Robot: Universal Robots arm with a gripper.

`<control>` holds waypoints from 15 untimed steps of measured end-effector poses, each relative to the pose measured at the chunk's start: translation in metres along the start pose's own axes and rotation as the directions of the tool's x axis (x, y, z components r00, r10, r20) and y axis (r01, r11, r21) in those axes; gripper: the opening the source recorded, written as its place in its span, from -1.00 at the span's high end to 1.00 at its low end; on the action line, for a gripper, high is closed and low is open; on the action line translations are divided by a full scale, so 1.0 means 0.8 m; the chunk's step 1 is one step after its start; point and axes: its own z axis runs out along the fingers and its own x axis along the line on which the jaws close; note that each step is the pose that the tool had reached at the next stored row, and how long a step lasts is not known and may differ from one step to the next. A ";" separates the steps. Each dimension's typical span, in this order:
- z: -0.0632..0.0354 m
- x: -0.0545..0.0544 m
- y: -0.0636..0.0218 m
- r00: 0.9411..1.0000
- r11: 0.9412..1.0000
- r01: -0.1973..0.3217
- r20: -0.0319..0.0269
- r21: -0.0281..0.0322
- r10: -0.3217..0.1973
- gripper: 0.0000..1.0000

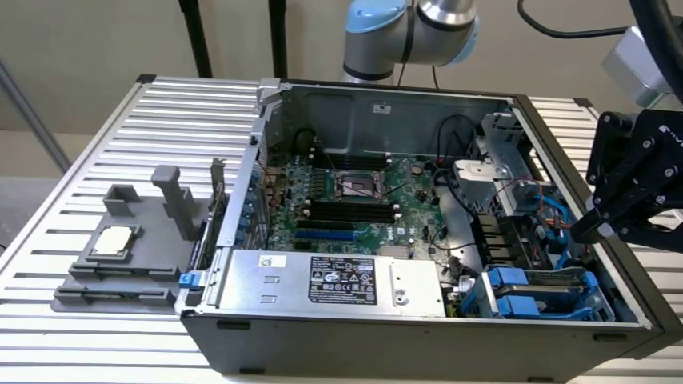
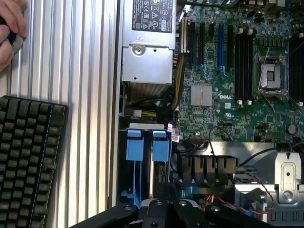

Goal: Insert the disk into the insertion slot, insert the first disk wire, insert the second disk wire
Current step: 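Insert the first disk wire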

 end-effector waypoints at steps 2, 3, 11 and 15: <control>0.004 -0.004 -0.007 1.000 1.000 0.000 0.000 0.000 0.000 0.79; 0.007 -0.006 -0.010 1.000 1.000 0.000 0.000 0.000 0.000 0.79; 0.027 -0.027 -0.028 1.000 1.000 0.001 0.000 0.000 -0.001 0.79; 0.036 -0.032 -0.035 1.000 1.000 0.003 -0.004 0.000 -0.003 0.79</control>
